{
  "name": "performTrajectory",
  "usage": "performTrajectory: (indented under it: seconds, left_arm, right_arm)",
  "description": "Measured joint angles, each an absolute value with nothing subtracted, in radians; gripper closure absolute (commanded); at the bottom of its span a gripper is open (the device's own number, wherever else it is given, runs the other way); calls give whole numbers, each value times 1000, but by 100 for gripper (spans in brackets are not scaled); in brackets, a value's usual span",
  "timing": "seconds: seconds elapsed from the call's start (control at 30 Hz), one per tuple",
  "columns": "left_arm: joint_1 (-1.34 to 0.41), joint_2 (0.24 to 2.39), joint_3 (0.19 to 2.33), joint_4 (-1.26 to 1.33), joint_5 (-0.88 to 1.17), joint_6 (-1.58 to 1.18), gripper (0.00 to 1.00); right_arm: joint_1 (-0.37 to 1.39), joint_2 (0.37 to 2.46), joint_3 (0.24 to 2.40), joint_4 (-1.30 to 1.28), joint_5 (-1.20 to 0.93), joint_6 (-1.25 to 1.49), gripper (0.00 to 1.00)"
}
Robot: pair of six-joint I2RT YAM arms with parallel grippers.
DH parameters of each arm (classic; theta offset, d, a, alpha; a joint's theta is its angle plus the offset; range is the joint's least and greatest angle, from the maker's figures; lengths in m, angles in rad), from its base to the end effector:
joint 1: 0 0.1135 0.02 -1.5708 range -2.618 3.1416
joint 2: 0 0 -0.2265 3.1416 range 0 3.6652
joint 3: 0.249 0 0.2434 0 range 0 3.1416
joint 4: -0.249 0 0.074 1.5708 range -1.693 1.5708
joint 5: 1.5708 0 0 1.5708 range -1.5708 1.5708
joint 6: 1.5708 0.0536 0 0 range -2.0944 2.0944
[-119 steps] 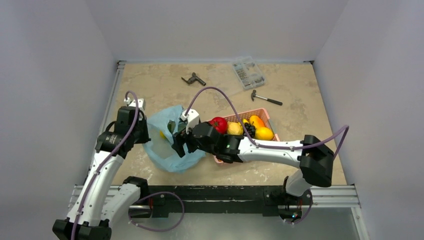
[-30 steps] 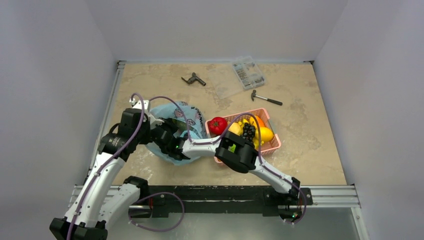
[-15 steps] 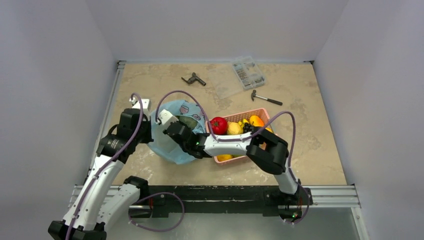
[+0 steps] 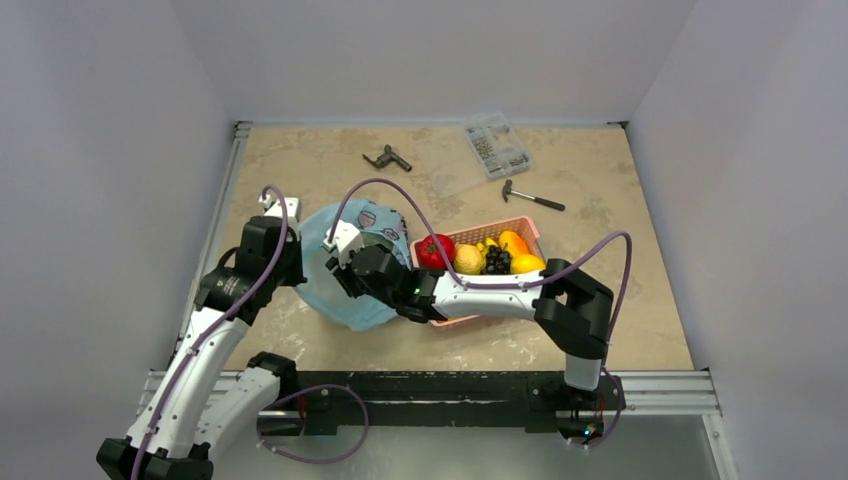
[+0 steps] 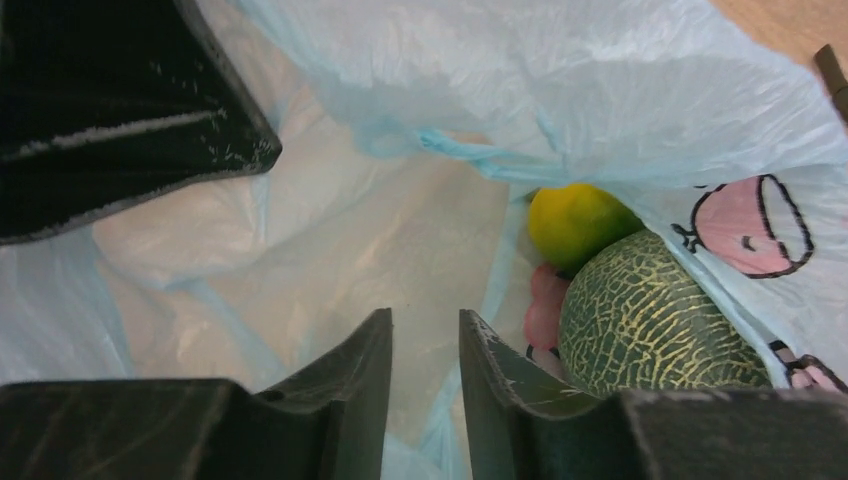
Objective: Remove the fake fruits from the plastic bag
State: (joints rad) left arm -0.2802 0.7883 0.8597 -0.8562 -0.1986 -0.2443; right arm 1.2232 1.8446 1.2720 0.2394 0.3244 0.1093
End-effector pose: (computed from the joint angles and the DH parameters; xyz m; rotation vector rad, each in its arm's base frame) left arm 0.1767 -0.0399 0.2614 -0.0545 2.3357 -0.0263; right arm 0.1625 0.3984 0.2133 -0.8241 1.7463 0.5974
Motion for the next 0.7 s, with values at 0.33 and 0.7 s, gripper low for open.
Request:
performTrajectory:
  seconds: [0.33,0.7]
  left_arm:
    - [-284,778,860,-857,-193,-250,100]
    - [-289,693,854,-858,-220,-251,100]
  right_arm:
    - [1222,1947,1343,258,347,116,40]
    - [1170,2233,1597,229,563,-202,18]
